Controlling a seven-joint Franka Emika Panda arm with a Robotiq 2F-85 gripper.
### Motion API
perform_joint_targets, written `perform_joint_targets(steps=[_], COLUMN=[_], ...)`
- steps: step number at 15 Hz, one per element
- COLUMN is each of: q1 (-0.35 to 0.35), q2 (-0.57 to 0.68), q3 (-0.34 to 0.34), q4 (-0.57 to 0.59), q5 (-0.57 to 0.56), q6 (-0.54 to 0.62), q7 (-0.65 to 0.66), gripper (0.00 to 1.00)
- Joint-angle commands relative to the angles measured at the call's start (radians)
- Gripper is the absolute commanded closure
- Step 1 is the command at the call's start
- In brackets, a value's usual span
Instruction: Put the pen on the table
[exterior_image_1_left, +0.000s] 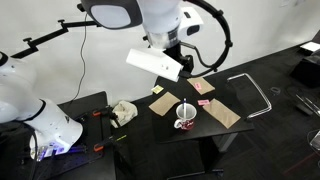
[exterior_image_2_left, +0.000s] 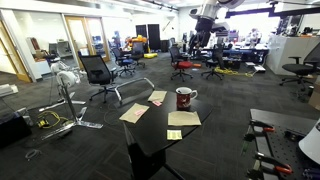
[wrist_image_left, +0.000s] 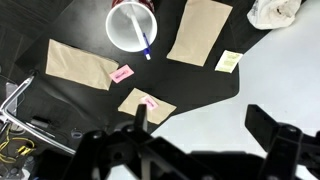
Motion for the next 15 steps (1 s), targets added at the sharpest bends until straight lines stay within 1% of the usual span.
perform_joint_targets(steps=[1, 4, 10, 13, 15], q1=[-0.054, -0.062, -0.063, -0.074, -0.082], q2=[0.018, 0.043, 0.043, 0.062, 0.082], q3=[0.048, 0.054, 0.057, 0.078, 0.09], q4=[0.007, 0.02, 0.025, 0.012, 0.013], q5=[0.012, 0.012, 0.012, 0.01, 0.005], q6=[-0.005, -0.005, -0.006, 0.078, 0.112], q7=[-0.005, -0.004, -0.004, -0.052, -0.097], gripper=[0.0, 0.0, 0.0, 0.0, 0.0])
